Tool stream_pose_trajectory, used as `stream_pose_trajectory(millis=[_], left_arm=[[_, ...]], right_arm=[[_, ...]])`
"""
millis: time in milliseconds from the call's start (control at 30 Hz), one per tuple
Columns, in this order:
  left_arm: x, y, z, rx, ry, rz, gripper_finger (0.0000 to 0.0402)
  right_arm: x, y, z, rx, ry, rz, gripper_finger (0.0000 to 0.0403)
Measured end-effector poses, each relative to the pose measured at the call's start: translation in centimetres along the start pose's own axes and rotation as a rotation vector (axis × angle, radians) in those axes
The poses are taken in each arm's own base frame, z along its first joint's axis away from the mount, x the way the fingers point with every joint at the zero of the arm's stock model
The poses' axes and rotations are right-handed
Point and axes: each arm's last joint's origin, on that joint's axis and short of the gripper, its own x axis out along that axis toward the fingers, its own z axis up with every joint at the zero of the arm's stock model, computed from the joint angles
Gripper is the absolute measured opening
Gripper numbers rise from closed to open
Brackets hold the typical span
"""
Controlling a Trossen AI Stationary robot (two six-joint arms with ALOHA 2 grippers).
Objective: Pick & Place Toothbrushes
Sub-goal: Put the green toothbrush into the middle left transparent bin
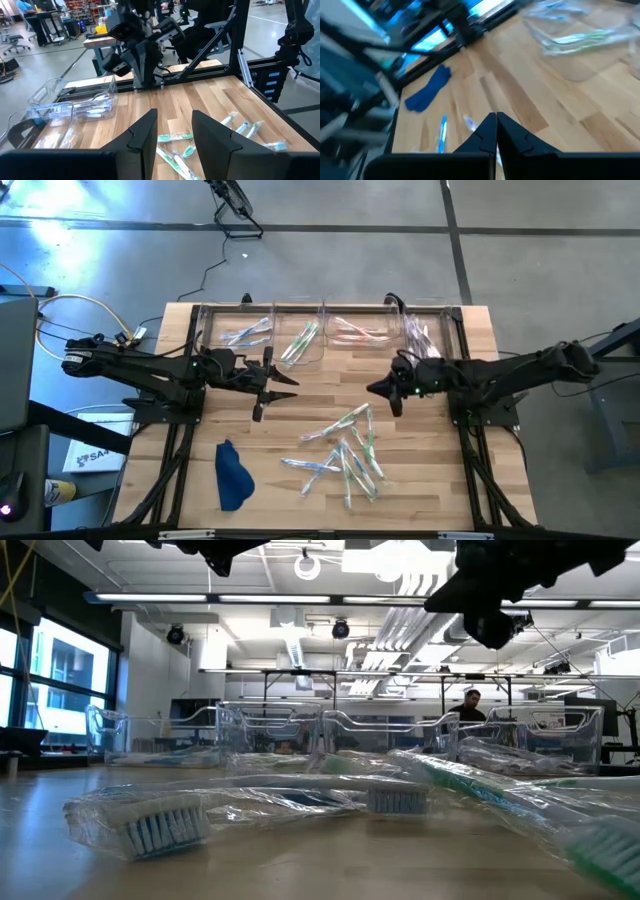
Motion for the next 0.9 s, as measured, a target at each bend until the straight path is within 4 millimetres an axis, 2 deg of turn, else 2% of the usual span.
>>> stream_pose_trajectory(millis=[167, 333, 633, 767, 900], left_arm=[[0.0, 0.0, 0.0, 0.0, 0.001, 0.0, 0.0117], [0.0, 0.0, 0.0, 0.0, 0.003, 0.0, 0.0117], [0.0, 0.0, 0.0, -0.001, 0.003, 0.0, 0.0117], [0.0, 0.0, 0.0, 0.0, 0.003, 0.0, 0.0117], [0.0, 0.0, 0.0, -0.001, 0.003, 0.0, 0.0117]], right_arm=[[-0.2, 0.8, -1.1, 0.178, -0.07, -0.11, 0.0002], [-0.3, 1.6, -1.8, 0.275, -0.056, -0.086, 0.0002], [-0.4, 2.3, -2.2, 0.134, 0.09, 0.087, 0.0002], [-0.4, 2.3, -2.1, 0.313, 0.08, 0.064, 0.0002], [-0.4, 2.3, -2.1, 0.504, -0.019, -0.022, 0.0002]])
